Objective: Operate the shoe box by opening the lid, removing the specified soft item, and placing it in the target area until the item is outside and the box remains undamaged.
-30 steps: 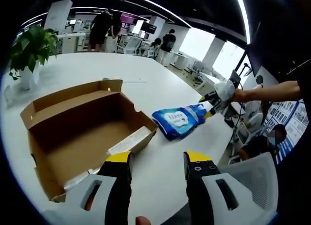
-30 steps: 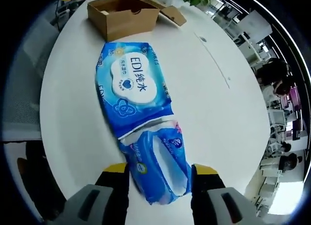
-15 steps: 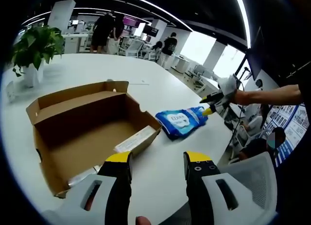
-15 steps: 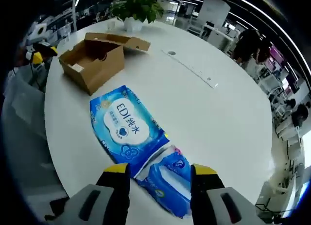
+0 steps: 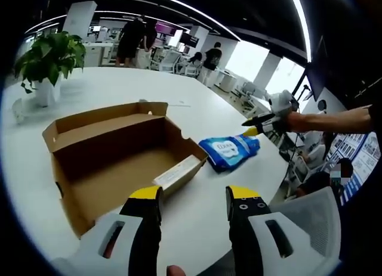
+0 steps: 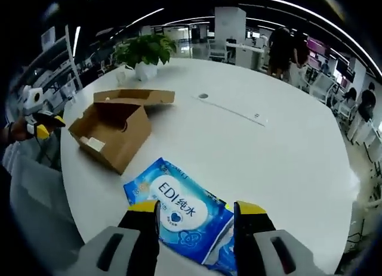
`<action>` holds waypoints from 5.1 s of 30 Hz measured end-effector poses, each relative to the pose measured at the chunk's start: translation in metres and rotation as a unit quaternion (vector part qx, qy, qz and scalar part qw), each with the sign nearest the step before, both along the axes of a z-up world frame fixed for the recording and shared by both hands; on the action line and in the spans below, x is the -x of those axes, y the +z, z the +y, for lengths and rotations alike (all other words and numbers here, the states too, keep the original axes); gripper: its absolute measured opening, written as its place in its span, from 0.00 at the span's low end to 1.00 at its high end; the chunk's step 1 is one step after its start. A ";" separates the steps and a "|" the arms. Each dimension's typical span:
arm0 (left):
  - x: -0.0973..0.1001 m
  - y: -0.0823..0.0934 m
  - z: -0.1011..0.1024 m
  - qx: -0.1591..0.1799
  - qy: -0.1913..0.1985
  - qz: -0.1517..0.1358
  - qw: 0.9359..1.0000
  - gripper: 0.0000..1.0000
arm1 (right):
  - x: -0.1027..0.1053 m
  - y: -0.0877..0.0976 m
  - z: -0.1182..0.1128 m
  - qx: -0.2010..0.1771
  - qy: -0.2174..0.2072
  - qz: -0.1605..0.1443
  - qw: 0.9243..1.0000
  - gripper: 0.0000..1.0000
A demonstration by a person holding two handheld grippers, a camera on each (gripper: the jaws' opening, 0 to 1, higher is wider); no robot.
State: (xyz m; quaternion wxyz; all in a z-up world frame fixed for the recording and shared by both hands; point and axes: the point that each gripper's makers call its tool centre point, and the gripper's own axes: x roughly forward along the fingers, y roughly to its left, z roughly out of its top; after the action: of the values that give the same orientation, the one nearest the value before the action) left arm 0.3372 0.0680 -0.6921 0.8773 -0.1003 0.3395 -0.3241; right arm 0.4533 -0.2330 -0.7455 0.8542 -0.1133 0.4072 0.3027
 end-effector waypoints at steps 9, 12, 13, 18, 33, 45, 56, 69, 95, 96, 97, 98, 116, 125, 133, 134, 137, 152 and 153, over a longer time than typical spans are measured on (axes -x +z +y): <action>0.000 -0.001 0.012 -0.005 0.010 -0.001 1.000 0.45 | -0.013 0.006 0.048 -0.030 0.031 -0.012 0.999 0.47; 0.000 -0.001 0.018 -0.004 0.014 0.001 1.000 0.45 | -0.013 0.009 0.064 -0.034 0.044 -0.014 0.998 0.47; 0.000 -0.001 0.019 -0.004 0.016 0.001 1.000 0.46 | -0.013 0.011 0.072 -0.038 0.049 -0.016 0.998 0.47; 0.000 0.001 0.028 -0.001 0.026 -0.001 1.000 0.46 | -0.012 0.016 0.097 -0.044 0.068 -0.019 0.997 0.47; 0.004 -0.005 0.060 0.002 0.050 -0.001 0.999 0.45 | -0.008 0.021 0.158 -0.058 0.112 -0.016 0.992 0.47; 0.008 -0.007 0.081 0.000 0.068 -0.002 0.998 0.45 | -0.003 0.022 0.195 -0.053 0.150 -0.014 0.987 0.47; 0.011 -0.005 0.087 0.005 0.075 -0.004 0.997 0.45 | -0.005 0.026 0.214 -0.040 0.183 -0.015 0.982 0.47; 0.012 -0.002 0.086 0.010 0.077 -0.005 0.997 0.45 | -0.004 0.021 0.229 0.001 0.250 -0.013 0.968 0.47; 0.015 -0.007 0.097 0.018 0.095 0.001 0.995 0.45 | 0.008 -0.012 0.256 0.039 0.328 0.029 0.943 0.48; 0.015 -0.007 0.097 0.018 0.094 0.001 0.995 0.45 | 0.008 -0.013 0.256 0.042 0.331 0.031 0.942 0.48; 0.015 -0.007 0.097 0.018 0.094 0.001 0.995 0.45 | 0.009 -0.015 0.257 0.045 0.335 0.033 0.941 0.48; 0.014 -0.007 0.097 0.019 0.094 0.001 0.995 0.45 | 0.009 -0.016 0.259 0.046 0.337 0.035 0.940 0.48; 0.014 -0.012 0.100 0.022 0.101 0.008 0.995 0.45 | 0.025 -0.040 0.271 0.075 0.399 0.063 0.912 0.49; 0.012 -0.014 0.098 0.024 0.097 0.009 0.995 0.45 | 0.017 -0.046 0.270 0.082 0.390 0.055 0.915 0.48; 0.015 -0.016 0.098 0.025 0.099 0.012 0.995 0.45 | 0.004 -0.045 0.266 0.082 0.359 0.043 0.929 0.46; 0.015 -0.016 0.098 0.025 0.099 0.012 0.995 0.45 | 0.005 -0.045 0.265 0.091 0.368 0.036 0.925 0.45; 0.015 -0.016 0.099 0.026 0.101 0.012 0.994 0.45 | 0.006 -0.040 0.272 0.070 0.375 0.040 0.923 0.45; 0.014 -0.015 0.096 0.028 0.100 0.010 0.995 0.45 | 0.018 -0.044 0.287 0.130 0.455 0.008 0.881 0.46; 0.014 -0.014 0.097 0.028 0.099 0.008 0.995 0.45 | 0.018 -0.043 0.287 0.137 0.458 0.003 0.878 0.46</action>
State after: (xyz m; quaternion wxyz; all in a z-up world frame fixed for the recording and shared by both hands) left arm 0.3235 0.1645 -0.7061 0.8991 -0.1606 0.3261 -0.2440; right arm 0.4355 0.0537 -0.7890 0.5951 -0.4018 0.3494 0.6019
